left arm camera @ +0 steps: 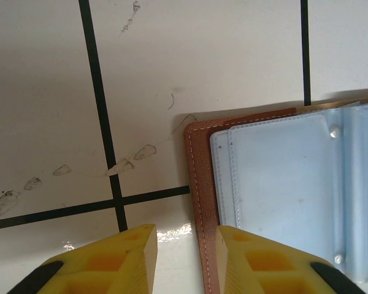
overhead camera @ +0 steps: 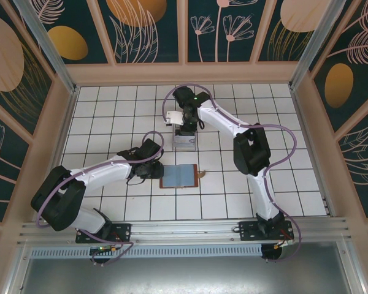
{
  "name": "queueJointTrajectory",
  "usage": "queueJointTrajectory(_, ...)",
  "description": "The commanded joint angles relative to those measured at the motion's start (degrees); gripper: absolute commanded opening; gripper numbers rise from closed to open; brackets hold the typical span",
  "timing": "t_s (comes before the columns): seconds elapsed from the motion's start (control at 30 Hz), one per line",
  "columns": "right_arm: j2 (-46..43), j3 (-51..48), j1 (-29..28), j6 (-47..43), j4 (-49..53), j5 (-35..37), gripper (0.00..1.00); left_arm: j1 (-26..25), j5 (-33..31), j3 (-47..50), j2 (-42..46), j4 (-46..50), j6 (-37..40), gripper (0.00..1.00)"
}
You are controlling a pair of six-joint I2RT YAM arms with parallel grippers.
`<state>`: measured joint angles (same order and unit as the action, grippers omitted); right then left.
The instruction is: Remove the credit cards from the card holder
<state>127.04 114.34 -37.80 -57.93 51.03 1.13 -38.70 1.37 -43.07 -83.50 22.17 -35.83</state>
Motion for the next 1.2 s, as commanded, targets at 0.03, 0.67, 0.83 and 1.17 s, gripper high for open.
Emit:
queueJointTrajectory(0.03,0.65,1.44,0.36,0.46,-3.29,4.05,0.34,-0.03,-0.62,0.01,1.12,1.11,0.24,0.33)
queueJointTrajectory(0.67,0.4,0.65,0.57,-0.95,-13.23,11.08,0.34,-0.05,-0.76,0.34,1.06,0.85,0.15,0.32)
queueJointTrajectory(0.83,0.33,-1.68,0.65,-0.32,-15.67,11.31,0.34,-0.02,-0.75,0.36,1.12,0.68,0.11,0.33)
queueJointTrajectory(1.17,-5.6,-5.31,-0.53,1.68,-12.69,7.9,0.34,-0.04,-0.66,-0.08,0.79,0.77,0.41,0.33)
